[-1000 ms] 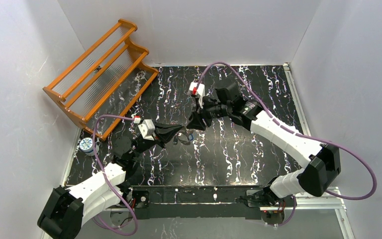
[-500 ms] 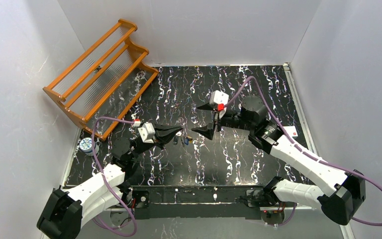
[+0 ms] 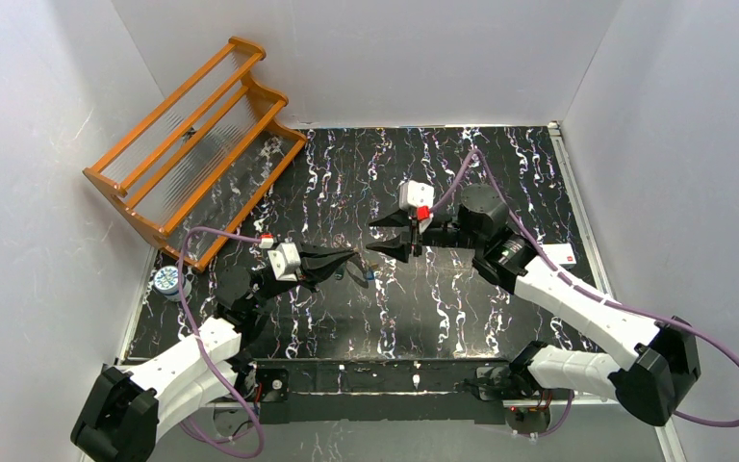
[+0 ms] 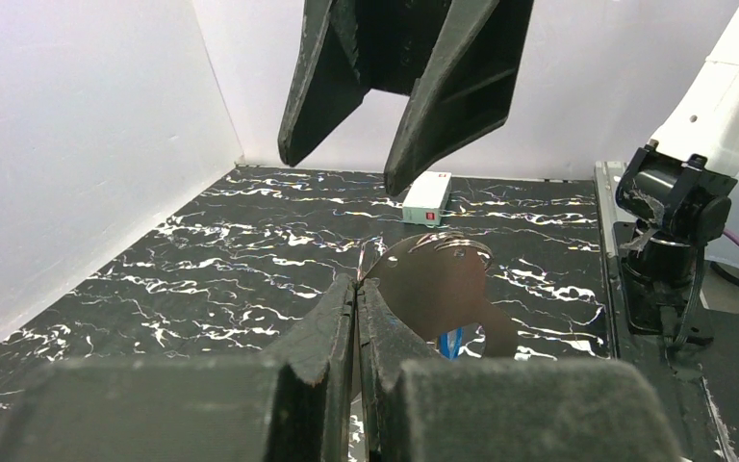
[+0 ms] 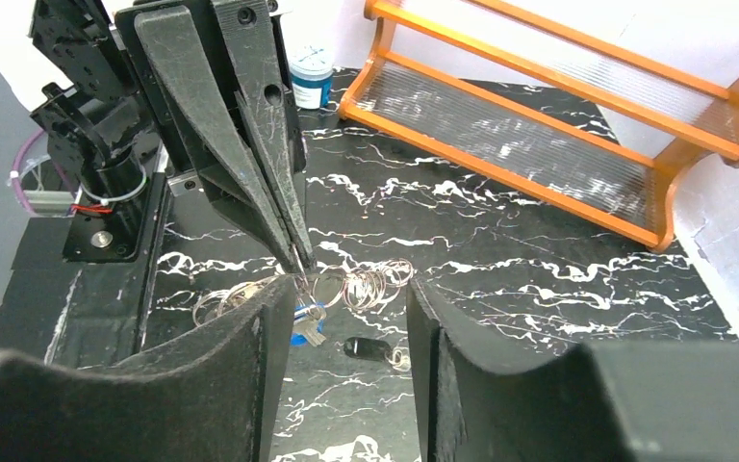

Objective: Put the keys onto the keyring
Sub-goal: Adjust the key on the keyring.

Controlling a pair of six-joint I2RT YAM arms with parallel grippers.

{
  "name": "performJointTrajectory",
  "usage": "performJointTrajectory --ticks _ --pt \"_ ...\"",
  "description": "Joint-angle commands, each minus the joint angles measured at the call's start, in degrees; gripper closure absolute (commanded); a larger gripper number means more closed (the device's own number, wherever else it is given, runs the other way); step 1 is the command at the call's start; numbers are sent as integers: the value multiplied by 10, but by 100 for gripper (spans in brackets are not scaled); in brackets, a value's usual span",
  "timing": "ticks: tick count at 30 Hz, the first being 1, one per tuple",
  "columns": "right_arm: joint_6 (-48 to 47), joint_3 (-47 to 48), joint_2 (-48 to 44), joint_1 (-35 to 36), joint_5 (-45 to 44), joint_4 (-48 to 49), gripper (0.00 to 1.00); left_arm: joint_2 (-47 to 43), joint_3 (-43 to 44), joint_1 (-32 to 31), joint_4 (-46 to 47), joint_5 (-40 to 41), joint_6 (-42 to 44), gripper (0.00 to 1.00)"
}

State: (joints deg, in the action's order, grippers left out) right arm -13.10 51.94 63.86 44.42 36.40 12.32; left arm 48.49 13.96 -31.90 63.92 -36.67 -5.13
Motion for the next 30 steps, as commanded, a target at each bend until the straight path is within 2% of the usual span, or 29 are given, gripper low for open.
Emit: performJointTrajectory --ticks 1,4,9,17,23,30 --pt "19 0 11 0 32 53 48 -10 7 -2 30 -13 4 100" --pt "19 -4 23 1 44 53 49 -11 7 -2 30 -14 2 100" --pt "16 -13 35 1 63 63 59 -11 6 -2 30 -10 -2 100" --pt "14 -20 43 0 85 64 54 -9 9 -2 30 -4 -2 100" --pt "22 -18 59 1 101 76 55 -5 12 -2 30 -8 -4 100" --pt "39 -10 77 1 114 106 71 -4 11 -2 30 -4 -6 100"
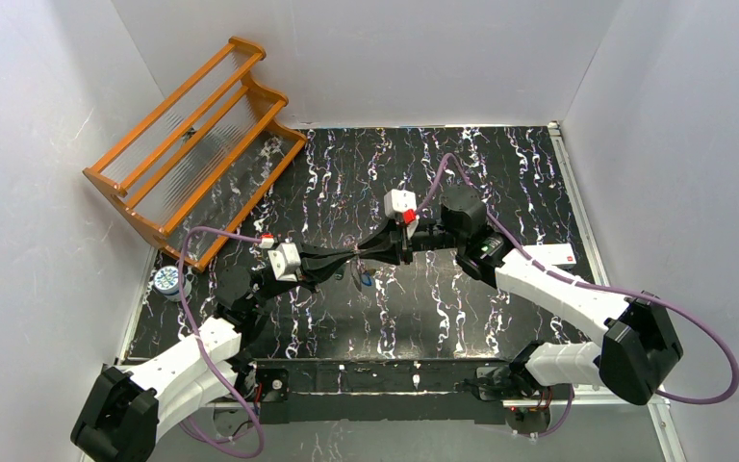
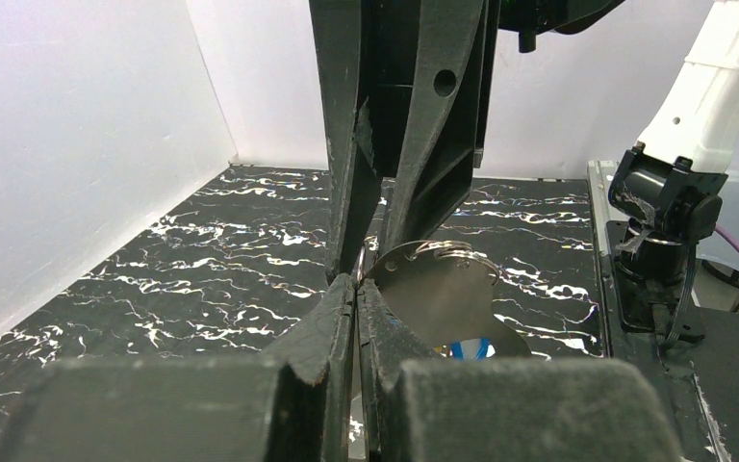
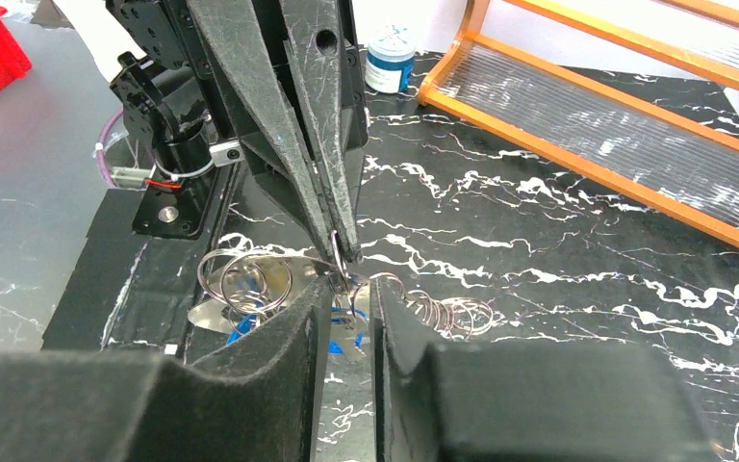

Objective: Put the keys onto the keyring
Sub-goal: Adjust the key on the keyring.

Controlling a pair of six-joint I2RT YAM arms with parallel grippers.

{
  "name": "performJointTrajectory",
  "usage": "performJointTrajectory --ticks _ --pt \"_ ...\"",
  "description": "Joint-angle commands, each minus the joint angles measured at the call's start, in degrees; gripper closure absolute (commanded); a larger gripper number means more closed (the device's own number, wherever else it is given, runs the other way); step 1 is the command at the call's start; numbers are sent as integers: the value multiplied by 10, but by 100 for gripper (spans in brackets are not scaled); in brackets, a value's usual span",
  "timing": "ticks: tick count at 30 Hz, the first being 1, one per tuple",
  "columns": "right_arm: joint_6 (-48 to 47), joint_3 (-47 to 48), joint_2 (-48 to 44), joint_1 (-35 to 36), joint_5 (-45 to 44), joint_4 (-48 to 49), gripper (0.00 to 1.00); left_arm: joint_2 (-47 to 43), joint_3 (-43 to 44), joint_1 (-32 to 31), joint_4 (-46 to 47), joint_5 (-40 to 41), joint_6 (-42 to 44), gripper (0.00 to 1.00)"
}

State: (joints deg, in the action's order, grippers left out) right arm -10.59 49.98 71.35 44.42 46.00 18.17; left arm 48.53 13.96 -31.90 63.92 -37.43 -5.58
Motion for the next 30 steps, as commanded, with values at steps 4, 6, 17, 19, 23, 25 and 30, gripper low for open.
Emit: performJointTrajectory --ticks 4,6,17,19,23,25,30 --pt "19 11 5 1 18 61 85 -6 10 -2 30 2 -3 100" --pt "21 11 5 1 20 64 93 -6 9 -2 30 3 -3 100" --pt "3 12 -18 1 -1 36 99 -10 0 -2 30 25 1 97" --pt "-17 28 -20 1 -11 -4 99 -18 -2 -2 22 41 11 85" --pt "-64 62 -19 1 -44 -119 99 -44 4 -1 -64 72 62 47" --pt "-80 73 -20 0 -61 -161 99 -59 24 -1 -149 78 116 45" --pt "-119 117 -5 1 -87 -273 99 -70 104 -1 -381 75 249 45"
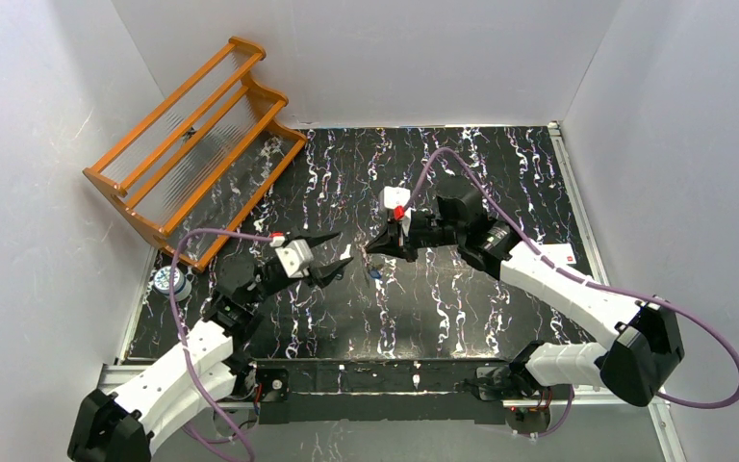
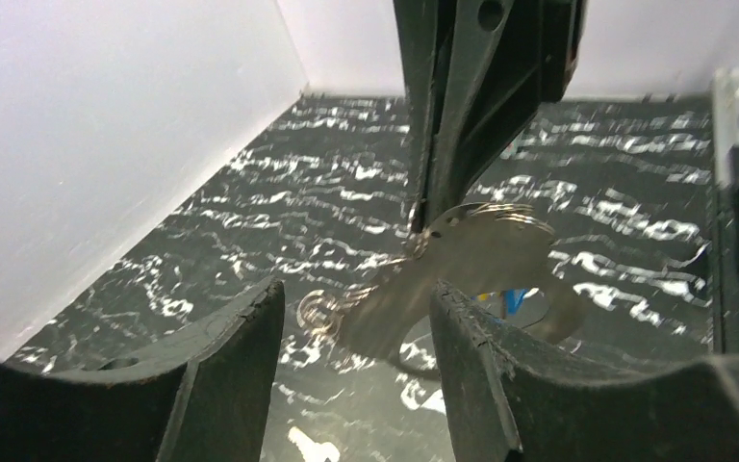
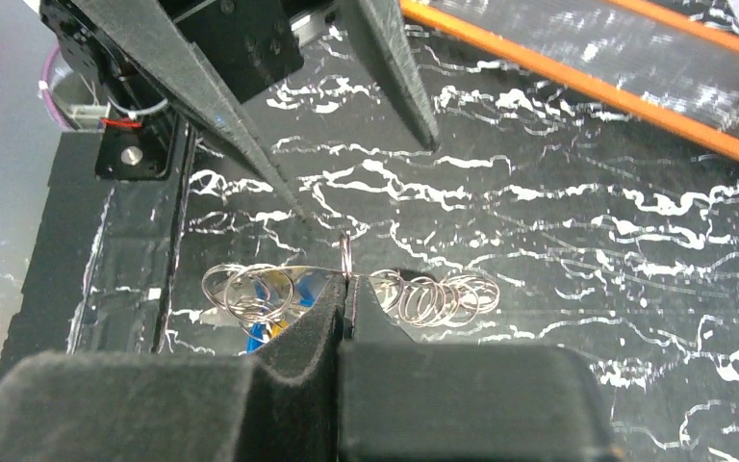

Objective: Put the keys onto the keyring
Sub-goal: Adjust the key on the keyring.

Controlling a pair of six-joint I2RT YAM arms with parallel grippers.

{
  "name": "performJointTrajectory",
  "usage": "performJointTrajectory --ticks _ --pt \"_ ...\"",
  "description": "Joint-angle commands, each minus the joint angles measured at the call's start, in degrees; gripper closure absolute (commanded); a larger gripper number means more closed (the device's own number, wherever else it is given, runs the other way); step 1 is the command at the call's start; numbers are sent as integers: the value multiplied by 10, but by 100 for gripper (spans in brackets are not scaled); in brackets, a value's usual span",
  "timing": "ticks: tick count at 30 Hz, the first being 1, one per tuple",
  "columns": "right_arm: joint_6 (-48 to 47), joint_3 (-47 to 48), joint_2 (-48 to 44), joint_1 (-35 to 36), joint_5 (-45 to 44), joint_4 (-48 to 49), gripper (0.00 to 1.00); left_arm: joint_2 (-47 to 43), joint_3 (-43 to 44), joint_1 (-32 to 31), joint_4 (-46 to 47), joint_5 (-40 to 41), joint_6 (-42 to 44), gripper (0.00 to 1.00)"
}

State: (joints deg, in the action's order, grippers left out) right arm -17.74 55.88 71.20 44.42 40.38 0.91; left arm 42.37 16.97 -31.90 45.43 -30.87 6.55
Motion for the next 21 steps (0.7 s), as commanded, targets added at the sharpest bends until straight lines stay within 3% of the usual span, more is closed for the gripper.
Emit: performJointTrajectory --ticks 1,6,10,21 --pt "-53 68 2 1 -35 -121 99 -5 90 -1 -234 5 149 45" --pt "-70 126 33 6 -69 -214 99 20 152 -1 -373 -8 236 48" --pt "-70 147 56 18 -114 -250 99 36 173 -1 -417 -6 263 50" --pt "-5 119 152 80 -216 -260 99 47 108 -1 -287 -42 148 54"
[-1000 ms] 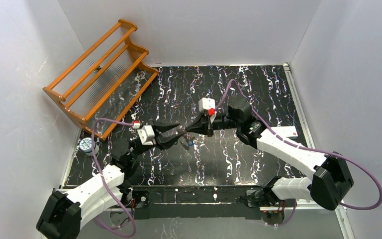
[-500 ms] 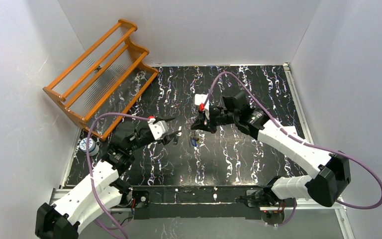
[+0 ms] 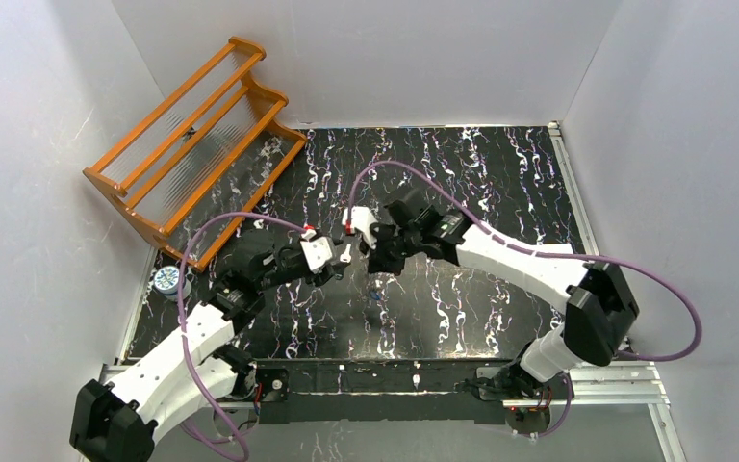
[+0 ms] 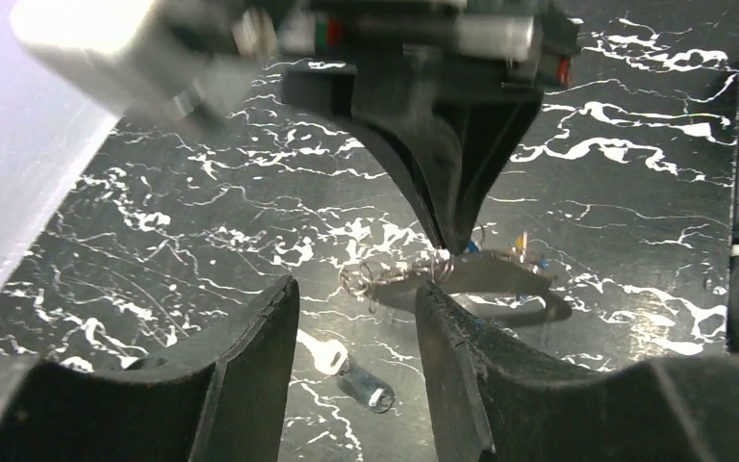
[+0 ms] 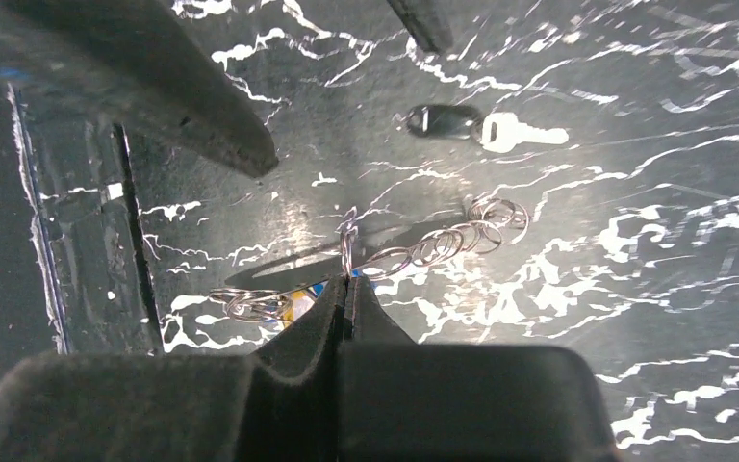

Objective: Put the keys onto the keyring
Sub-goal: Adjust the key on the keyring.

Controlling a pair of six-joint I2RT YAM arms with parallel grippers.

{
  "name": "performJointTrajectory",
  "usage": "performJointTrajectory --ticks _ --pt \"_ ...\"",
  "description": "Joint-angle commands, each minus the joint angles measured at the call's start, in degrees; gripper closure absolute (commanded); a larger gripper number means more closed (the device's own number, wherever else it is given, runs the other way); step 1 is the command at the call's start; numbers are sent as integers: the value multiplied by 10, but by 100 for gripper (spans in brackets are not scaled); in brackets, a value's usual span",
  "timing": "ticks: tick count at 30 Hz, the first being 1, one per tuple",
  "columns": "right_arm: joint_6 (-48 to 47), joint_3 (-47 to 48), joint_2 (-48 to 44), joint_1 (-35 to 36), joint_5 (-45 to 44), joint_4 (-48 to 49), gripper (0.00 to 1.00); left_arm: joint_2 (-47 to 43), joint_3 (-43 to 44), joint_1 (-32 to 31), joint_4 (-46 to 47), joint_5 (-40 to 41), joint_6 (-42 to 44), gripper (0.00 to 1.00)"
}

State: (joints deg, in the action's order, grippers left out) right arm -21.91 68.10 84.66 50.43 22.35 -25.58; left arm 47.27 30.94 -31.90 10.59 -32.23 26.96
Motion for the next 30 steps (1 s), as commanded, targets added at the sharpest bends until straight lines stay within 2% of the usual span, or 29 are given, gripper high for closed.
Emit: performJointTrajectory --ticks 1,7,13,17,30 --pt "46 -15 21 23 -36 17 99 -3 -41 -1 73 -32 -65 55" --pt "72 -76 24 27 6 74 99 -18 -92 -1 108 -56 -97 59" --pt "81 -88 27 28 52 99 99 -29 -133 -1 124 -75 -99 61" --pt "81 -75 35 28 53 87 99 -10 -134 -2 133 -102 -100 66" --pt "76 -62 35 29 60 77 99 76 -119 -49 137 -115 -80 69"
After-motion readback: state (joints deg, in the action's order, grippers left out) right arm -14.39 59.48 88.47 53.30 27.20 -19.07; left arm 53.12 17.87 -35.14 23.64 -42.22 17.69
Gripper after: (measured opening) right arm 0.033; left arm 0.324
